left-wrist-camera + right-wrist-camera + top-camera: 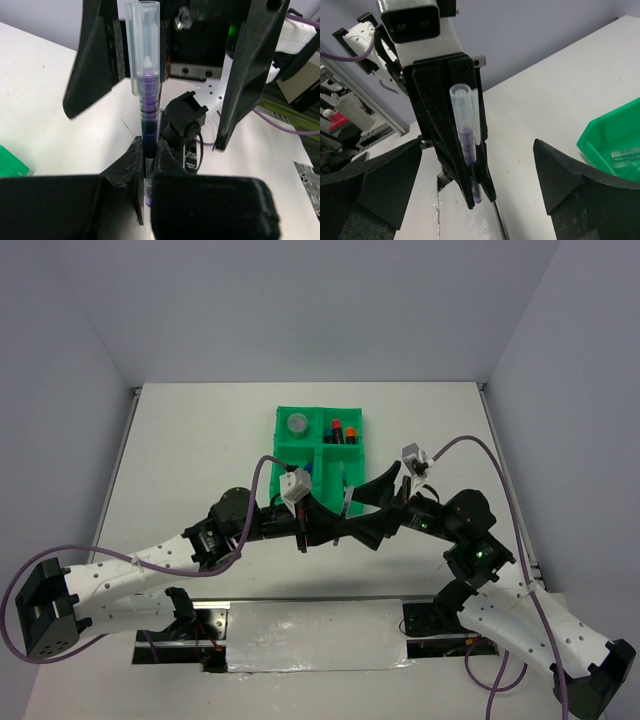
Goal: Sort the stationery into containers
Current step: Close the pen cap on the pen.
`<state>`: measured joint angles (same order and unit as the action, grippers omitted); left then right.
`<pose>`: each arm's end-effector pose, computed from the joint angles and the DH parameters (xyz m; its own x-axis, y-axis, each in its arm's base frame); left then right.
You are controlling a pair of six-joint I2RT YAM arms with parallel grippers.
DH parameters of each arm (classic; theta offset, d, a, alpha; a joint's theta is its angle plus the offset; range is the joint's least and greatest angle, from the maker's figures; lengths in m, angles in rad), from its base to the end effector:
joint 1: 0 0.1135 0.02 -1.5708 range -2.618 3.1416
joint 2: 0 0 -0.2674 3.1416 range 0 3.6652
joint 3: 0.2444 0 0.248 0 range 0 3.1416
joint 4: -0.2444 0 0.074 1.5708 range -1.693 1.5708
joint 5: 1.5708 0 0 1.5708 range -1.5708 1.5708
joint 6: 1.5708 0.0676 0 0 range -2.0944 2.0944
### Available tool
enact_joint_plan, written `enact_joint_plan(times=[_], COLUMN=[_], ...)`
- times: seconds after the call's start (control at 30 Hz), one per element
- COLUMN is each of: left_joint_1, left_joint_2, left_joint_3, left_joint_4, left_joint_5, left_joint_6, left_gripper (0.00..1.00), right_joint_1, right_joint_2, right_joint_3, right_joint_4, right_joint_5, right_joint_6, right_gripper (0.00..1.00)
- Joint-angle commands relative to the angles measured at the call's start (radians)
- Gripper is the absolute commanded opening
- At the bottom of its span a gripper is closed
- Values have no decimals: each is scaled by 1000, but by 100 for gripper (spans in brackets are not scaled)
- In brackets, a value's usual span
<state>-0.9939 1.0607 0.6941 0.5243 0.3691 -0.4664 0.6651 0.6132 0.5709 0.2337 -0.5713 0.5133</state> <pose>0.1273 -0.2404 0.3382 -0.3624 -0.2120 -0.9076 0.9103 0.1284 -0.3935 0.1134 0.1354 0.3421 -0.3296 0.2664 -0.9057 -0.8896 0.2336 0.3925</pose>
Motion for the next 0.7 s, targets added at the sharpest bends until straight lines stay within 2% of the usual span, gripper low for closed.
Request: enact_joint_plan(times=[0.0, 0.17, 0.3, 0.4, 0.43, 0.47, 0.57, 0.6, 0.67], left_joint_1=[-6, -9, -12, -12, -12, -12, -12, -12, -12], left_joint_2=[2, -1, -5, -5, -5, -5, -8, -10, -10], left_joint_3=[22, 15, 13, 13, 13, 13, 12, 12, 12], left_joint_4=[69, 86, 85, 82, 82, 82, 82, 83, 86], left_joint_5=[65, 94, 103, 103, 103, 103, 99, 100, 99], left_joint_6=[15, 12, 17, 21, 21, 21, 21, 21, 21], left_gripper=[0, 0, 0, 0, 0, 0, 0, 0, 0], right_joint_1=[-8, -13, -24, -25, -27, -27, -29, -27, -30], right_joint_2=[8, 51, 79, 88, 89, 89, 92, 91, 83], right_joint_3=[96, 158, 176, 175, 173, 173, 170, 167, 162], right_joint_4=[-13, -10, 18, 44, 46, 46, 52, 56, 56], right_joint_5=[-1, -30, -56, -81, -82, -84, -96, -96, -95], right_joint_6=[-41, -50, -42, -32, -30, -30, -24, -22, -19], right_gripper=[100, 100, 93, 82, 72, 67, 59, 50, 42])
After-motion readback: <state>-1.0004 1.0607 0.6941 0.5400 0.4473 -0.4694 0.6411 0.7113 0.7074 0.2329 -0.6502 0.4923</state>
